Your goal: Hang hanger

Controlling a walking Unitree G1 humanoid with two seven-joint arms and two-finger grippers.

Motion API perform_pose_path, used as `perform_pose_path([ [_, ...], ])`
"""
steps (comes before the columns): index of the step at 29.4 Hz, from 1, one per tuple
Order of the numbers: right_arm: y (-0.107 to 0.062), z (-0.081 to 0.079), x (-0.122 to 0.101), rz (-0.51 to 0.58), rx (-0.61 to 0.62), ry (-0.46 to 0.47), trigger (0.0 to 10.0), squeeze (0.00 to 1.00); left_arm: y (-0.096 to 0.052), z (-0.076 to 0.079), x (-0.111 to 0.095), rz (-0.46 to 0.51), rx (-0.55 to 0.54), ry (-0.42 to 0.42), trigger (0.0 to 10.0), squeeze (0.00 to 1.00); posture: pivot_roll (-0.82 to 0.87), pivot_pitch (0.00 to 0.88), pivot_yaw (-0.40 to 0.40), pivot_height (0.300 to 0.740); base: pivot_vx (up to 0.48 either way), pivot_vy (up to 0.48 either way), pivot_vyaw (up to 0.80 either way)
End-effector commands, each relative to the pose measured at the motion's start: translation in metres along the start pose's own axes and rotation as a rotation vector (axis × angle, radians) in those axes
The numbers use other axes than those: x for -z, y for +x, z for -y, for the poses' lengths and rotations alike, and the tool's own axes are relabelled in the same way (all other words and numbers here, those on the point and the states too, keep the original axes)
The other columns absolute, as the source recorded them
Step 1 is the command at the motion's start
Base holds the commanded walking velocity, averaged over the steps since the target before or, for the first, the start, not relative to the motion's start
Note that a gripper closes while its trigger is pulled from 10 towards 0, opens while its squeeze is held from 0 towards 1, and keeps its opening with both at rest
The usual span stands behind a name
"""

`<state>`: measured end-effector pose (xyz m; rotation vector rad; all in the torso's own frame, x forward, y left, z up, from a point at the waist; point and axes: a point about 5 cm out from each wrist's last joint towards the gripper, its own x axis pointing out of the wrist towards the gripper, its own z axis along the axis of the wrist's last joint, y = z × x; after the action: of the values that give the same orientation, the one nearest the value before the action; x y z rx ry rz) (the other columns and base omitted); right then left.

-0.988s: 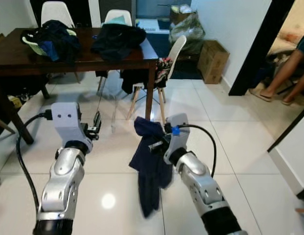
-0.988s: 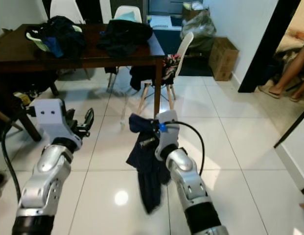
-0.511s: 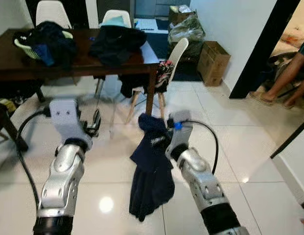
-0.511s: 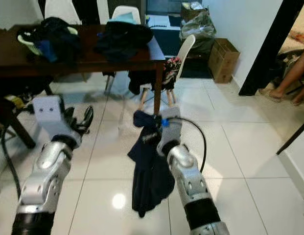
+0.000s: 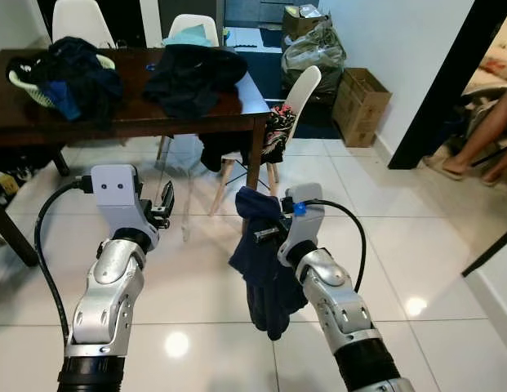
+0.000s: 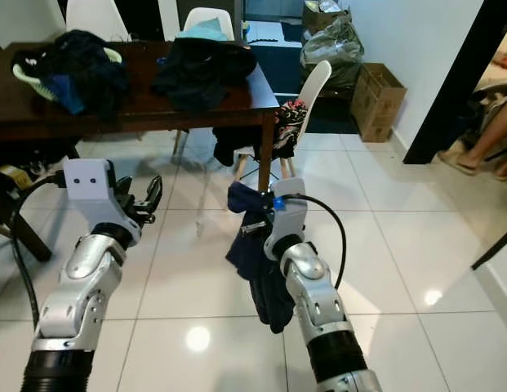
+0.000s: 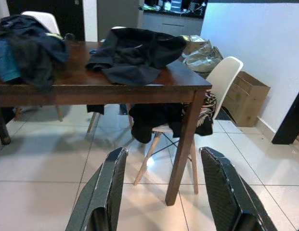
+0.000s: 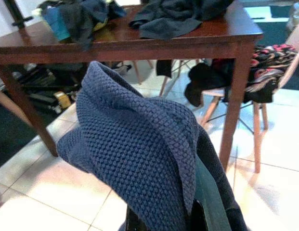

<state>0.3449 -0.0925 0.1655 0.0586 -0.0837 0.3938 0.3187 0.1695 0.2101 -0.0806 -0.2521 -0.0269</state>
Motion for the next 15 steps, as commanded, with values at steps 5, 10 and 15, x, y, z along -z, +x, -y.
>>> perform_pose_path([
  [5, 0.001, 0.014, -0.016, 0.082, 0.083, 0.024, 10.0, 0.0, 0.001, 0.004, 0.003, -0.015, 0.014, -0.004, 10.0, 0.0, 0.03, 0.136, -0.064, 0.74, 0.412, 0.0, 0.0],
  [10, 0.004, 0.016, -0.023, 0.107, 0.099, 0.057, 10.0, 0.0, 0.0, 0.005, 0.001, -0.011, 0.009, -0.005, 10.0, 0.0, 0.04, 0.129, -0.066, 0.74, 0.412, 0.0, -0.14],
  [15, 0.007, 0.014, -0.024, 0.113, 0.088, 0.059, 10.0, 0.0, 0.001, 0.006, 0.0, -0.008, 0.013, -0.005, 10.0, 0.0, 0.04, 0.148, -0.067, 0.74, 0.412, 0.0, -0.74],
])
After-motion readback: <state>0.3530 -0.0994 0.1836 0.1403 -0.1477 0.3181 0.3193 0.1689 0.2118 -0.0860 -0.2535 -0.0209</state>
